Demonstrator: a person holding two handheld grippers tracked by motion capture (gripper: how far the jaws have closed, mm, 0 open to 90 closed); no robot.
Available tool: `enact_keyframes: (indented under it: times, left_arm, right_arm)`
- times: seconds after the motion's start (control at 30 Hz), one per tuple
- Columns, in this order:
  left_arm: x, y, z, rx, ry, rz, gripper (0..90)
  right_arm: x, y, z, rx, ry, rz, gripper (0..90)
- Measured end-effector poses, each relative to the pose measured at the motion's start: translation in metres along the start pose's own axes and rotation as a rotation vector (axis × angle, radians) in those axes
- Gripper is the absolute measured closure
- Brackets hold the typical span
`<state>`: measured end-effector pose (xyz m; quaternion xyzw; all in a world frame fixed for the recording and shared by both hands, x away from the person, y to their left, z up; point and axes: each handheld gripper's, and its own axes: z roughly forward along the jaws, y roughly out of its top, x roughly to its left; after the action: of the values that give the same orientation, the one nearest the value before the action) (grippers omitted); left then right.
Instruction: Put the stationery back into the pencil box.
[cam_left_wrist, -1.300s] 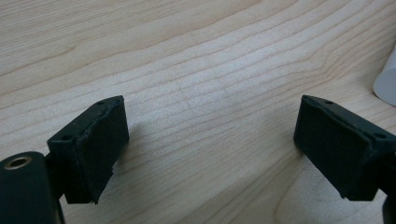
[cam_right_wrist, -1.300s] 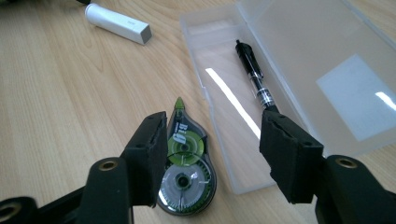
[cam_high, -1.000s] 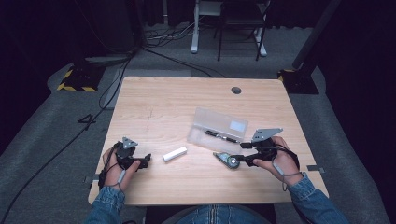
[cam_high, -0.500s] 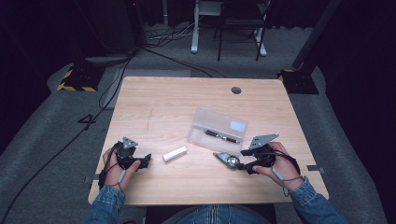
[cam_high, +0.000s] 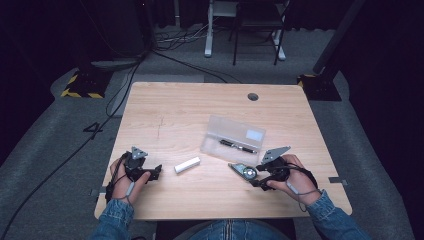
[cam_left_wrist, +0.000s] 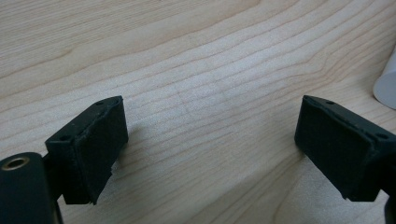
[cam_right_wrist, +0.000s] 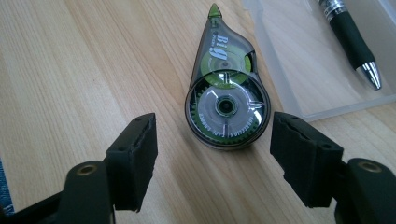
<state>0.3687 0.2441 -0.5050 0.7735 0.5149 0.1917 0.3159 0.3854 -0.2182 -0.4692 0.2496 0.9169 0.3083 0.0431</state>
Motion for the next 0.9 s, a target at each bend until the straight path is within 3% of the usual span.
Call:
enact_keyframes:
  times: [0.6, 0.9]
  left_arm:
    - [0.000, 0.000, 0.000, 0.000, 0.000, 0.000, 9.8]
    - [0.000, 0.000, 0.000, 0.000, 0.000, 0.001, 9.8]
  right_arm:
    - [0.001, 0.000, 0.016, 0.027, -0.017, -0.005, 29.9]
    - [0.006, 0.007, 0.023, 0.017, -0.032, -0.038, 28.5]
